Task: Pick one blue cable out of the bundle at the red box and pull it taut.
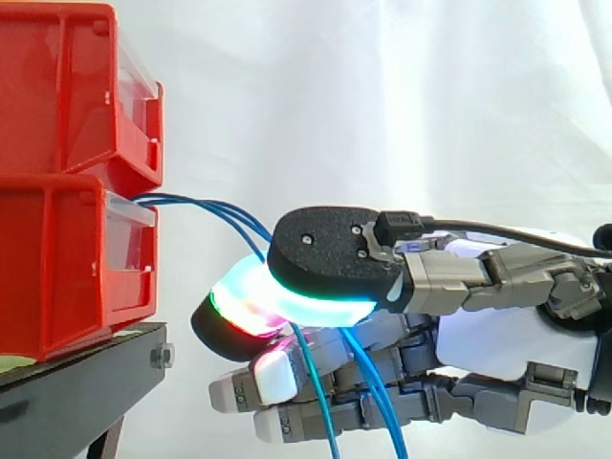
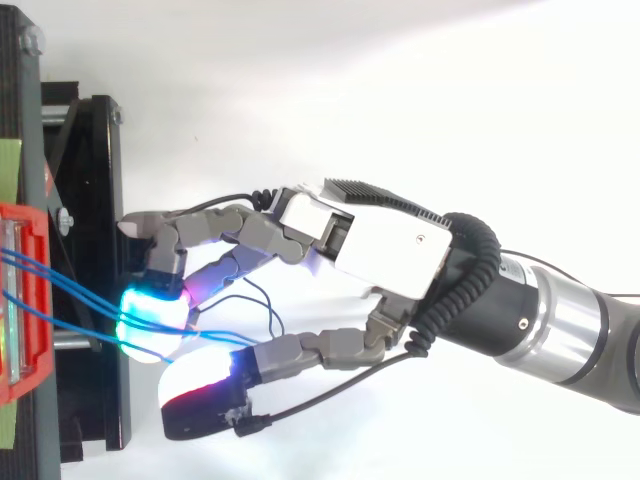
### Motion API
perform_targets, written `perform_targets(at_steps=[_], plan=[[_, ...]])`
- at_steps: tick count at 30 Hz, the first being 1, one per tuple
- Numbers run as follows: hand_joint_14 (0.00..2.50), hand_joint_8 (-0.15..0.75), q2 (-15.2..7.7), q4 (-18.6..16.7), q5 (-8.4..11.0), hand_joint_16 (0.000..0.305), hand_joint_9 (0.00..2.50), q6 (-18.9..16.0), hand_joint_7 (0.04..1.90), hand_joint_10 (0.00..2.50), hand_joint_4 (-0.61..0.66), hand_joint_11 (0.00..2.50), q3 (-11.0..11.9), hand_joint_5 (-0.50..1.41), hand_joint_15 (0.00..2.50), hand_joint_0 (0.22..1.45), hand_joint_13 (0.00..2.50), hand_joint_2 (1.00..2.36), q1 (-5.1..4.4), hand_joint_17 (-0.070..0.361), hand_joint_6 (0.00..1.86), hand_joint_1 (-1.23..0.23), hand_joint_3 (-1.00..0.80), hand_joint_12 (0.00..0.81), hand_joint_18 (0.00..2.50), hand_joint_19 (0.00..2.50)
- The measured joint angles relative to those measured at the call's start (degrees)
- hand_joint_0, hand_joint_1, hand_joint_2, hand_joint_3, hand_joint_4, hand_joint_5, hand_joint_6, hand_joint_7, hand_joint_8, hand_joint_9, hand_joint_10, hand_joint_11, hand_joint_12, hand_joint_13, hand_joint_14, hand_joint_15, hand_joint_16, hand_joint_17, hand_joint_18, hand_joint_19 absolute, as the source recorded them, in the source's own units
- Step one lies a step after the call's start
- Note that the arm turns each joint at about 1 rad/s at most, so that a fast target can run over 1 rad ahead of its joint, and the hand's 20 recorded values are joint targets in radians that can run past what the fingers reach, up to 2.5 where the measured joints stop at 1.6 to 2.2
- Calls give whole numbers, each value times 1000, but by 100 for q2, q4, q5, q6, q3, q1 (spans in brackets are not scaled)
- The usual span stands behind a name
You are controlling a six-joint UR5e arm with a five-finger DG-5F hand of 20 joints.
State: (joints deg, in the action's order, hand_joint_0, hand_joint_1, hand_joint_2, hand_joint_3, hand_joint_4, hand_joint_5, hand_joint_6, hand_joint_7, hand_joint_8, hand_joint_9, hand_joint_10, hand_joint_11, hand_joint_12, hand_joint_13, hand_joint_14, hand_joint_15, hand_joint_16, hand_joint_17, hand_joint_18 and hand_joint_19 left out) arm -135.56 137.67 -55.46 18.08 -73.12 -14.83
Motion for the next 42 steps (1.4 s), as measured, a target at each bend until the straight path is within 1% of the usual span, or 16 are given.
perform_targets(at_steps=[3,5,6,7,11,12,13,14,16,17,19,20,24,31,36,42], plan=[[0,319,16,96,0,50,734,-60,1096,19,178,707,0,-201,34,719,346,1005,-1,113,856,-964,-439,399,357,17],[0,314,19,130,0,50,727,-100,1080,19,178,704,0,-203,37,714,345,1000,-1,113,856,-971,-500,399,359,17],[1,313,19,141,0,50,723,-118,1078,19,178,704,0,-204,37,700,342,1000,-1,113,856,-965,-500,398,359,24],[2,315,19,145,0,50,719,-129,1064,19,176,707,0,-204,52,624,336,1000,-1,113,848,-952,-500,398,346,50],[2,325,20,153,2,51,716,-167,999,19,177,696,0,-195,57,554,312,1000,-1,115,819,-929,-500,405,289,79],[0,331,20,154,4,51,721,-176,1037,19,194,690,0,-176,59,544,310,1000,-1,116,772,-920,-500,407,288,78],[2,332,20,154,4,52,725,-180,1134,19,202,660,0,-147,56,533,305,1000,-1,116,696,-893,-500,409,276,84],[0,332,21,155,3,52,726,-183,1129,17,209,662,0,-146,64,532,305,1000,-2,116,695,-889,-500,409,276,87],[2,336,21,155,3,51,750,-186,1230,18,220,623,0,-113,61,515,301,1000,-2,116,614,-798,-500,410,248,103],[0,336,21,155,3,51,751,-185,1241,18,222,615,0,-110,59,515,301,1000,-1,116,605,-796,-500,409,248,104],[2,341,21,155,5,51,774,-184,1285,18,234,609,0,-98,64,508,299,1000,-1,116,569,-716,-500,410,239,114],[1,339,21,155,6,51,776,-184,1320,17,228,614,0,-92,65,513,298,1000,-1,115,550,-706,-494,408,235,114],[0,330,21,155,8,49,805,-183,1412,16,217,604,0,-73,68,543,298,1008,-1,110,500,-639,-394,396,221,125],[2,322,21,155,8,47,847,-182,1395,19,210,603,0,-67,69,593,310,1017,1,107,501,-561,-233,385,220,142],[2,317,21,155,9,48,851,-182,1334,19,240,596,0,-67,78,581,309,1016,4,107,502,-520,-247,385,213,157],[2,317,21,155,9,48,860,-182,1272,16,266,583,0,-69,72,570,314,1016,6,108,503,-523,-259,389,211,158]])
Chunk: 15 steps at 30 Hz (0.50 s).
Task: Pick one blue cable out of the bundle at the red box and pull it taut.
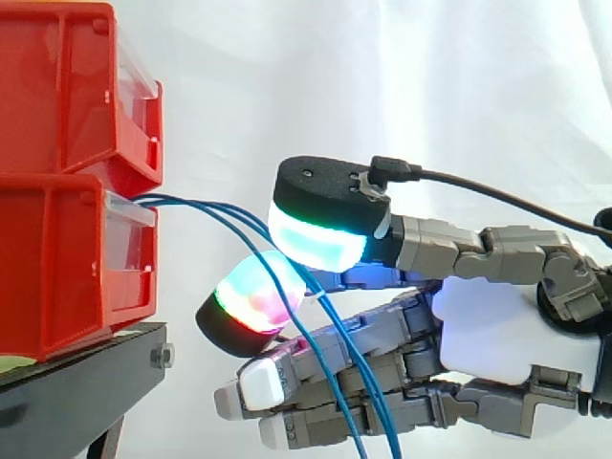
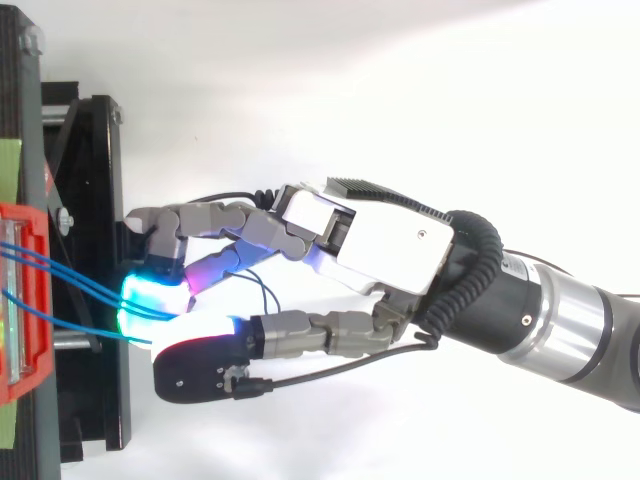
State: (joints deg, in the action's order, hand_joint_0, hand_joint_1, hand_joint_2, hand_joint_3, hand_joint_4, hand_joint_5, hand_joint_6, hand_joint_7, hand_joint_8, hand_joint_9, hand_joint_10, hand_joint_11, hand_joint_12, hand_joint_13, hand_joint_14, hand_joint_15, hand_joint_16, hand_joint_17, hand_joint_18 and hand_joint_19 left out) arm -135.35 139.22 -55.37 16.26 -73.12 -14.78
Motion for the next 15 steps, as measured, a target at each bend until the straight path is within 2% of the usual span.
perform_targets(at_steps=[7,15], plan=[[0,352,0,0,0,56,897,0,1269,14,293,569,0,-62,81,592,347,1011,0,125,503,-517,-126,431,257,141],[3,343,0,0,0,53,903,0,1288,17,287,580,0,-62,81,607,346,1015,-1,118,503,-483,-131,416,248,150]])
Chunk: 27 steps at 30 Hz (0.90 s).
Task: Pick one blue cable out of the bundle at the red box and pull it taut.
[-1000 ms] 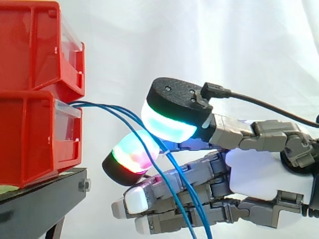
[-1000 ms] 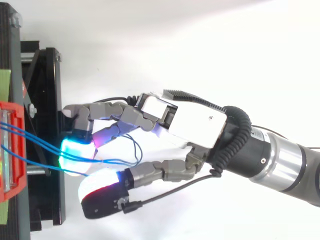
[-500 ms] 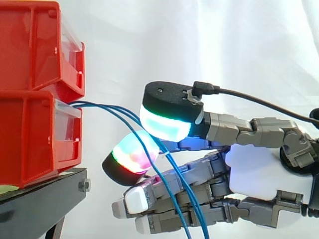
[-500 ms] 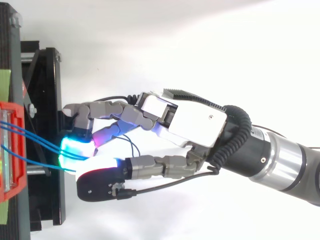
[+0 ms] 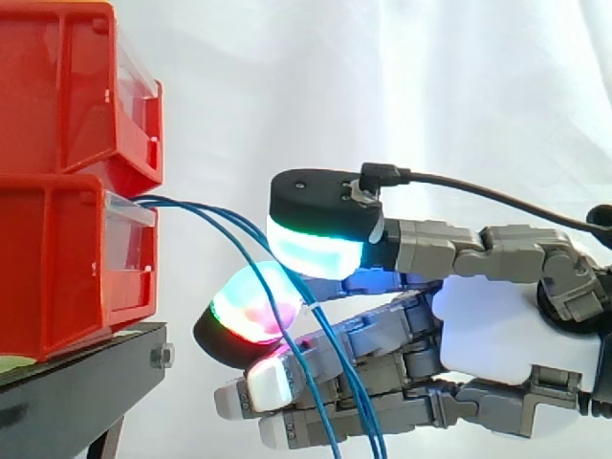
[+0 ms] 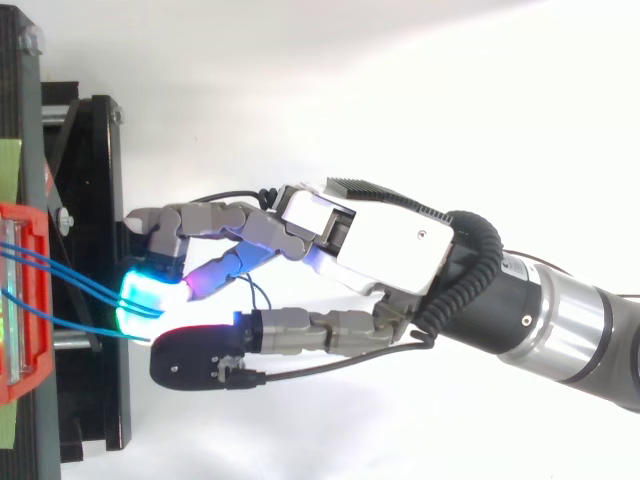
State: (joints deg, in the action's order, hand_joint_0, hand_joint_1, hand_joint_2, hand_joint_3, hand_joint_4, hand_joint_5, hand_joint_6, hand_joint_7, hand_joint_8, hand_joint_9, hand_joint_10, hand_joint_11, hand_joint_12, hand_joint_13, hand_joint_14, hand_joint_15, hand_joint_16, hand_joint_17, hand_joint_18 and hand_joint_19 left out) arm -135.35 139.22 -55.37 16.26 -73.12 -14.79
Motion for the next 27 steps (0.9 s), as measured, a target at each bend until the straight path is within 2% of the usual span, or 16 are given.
perform_targets(at_steps=[12,21,23,27], plan=[[2,355,0,0,0,52,926,0,1376,18,277,612,0,-56,87,630,371,1016,1,118,501,-491,-50,414,288,137],[3,355,0,0,0,50,927,5,1369,19,256,669,1,-77,96,647,406,1020,-6,113,520,-673,2,408,341,132],[3,350,0,0,0,50,905,3,1288,19,246,688,1,-102,93,641,408,1020,-12,113,574,-716,-3,408,346,120],[3,346,0,0,0,50,887,1,1254,17,244,694,1,-116,92,640,400,1021,-21,113,606,-753,-22,405,342,115]])
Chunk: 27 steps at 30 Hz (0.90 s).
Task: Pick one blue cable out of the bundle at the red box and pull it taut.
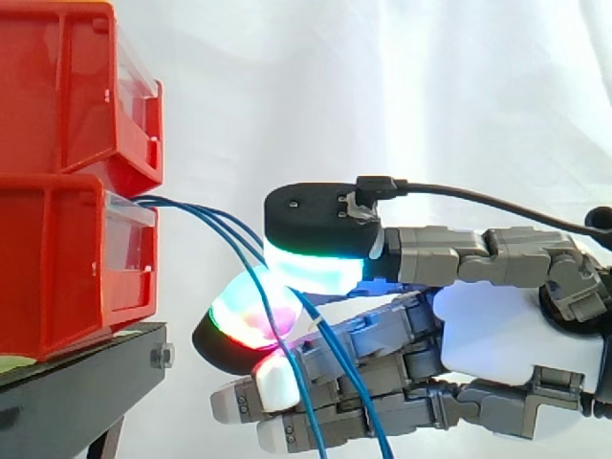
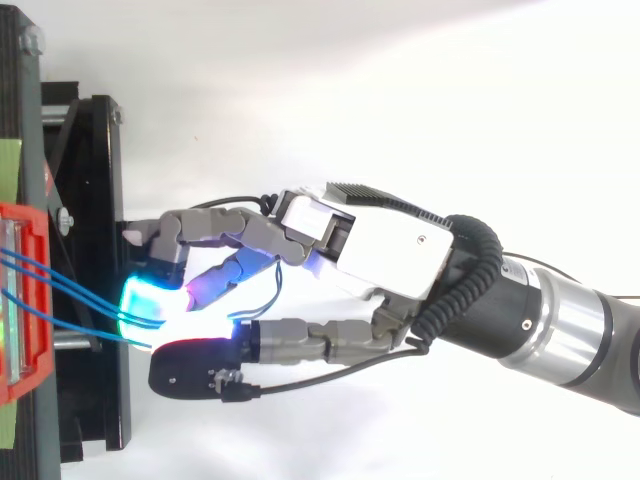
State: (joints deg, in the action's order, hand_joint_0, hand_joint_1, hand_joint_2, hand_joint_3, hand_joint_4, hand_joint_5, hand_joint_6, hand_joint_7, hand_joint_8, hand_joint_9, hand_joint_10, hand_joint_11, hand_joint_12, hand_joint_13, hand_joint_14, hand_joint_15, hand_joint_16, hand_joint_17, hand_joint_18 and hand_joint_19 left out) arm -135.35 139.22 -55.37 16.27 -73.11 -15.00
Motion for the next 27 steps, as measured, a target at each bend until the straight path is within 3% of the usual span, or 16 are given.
perform_targets(at_steps=[7,15,27], plan=[[2,335,106,98,2,49,863,0,1127,21,220,723,2,-147,82,646,394,1022,-4,110,703,-813,-62,399,338,107],[3,333,189,317,5,49,846,-13,1108,20,219,712,1,-153,81,650,380,1021,-10,111,717,-833,-123,402,332,107],[0,330,226,729,24,50,814,-565,1074,18,200,717,-1,-167,72,648,365,1019,-19,112,745,-876,-199,401,326,92]])
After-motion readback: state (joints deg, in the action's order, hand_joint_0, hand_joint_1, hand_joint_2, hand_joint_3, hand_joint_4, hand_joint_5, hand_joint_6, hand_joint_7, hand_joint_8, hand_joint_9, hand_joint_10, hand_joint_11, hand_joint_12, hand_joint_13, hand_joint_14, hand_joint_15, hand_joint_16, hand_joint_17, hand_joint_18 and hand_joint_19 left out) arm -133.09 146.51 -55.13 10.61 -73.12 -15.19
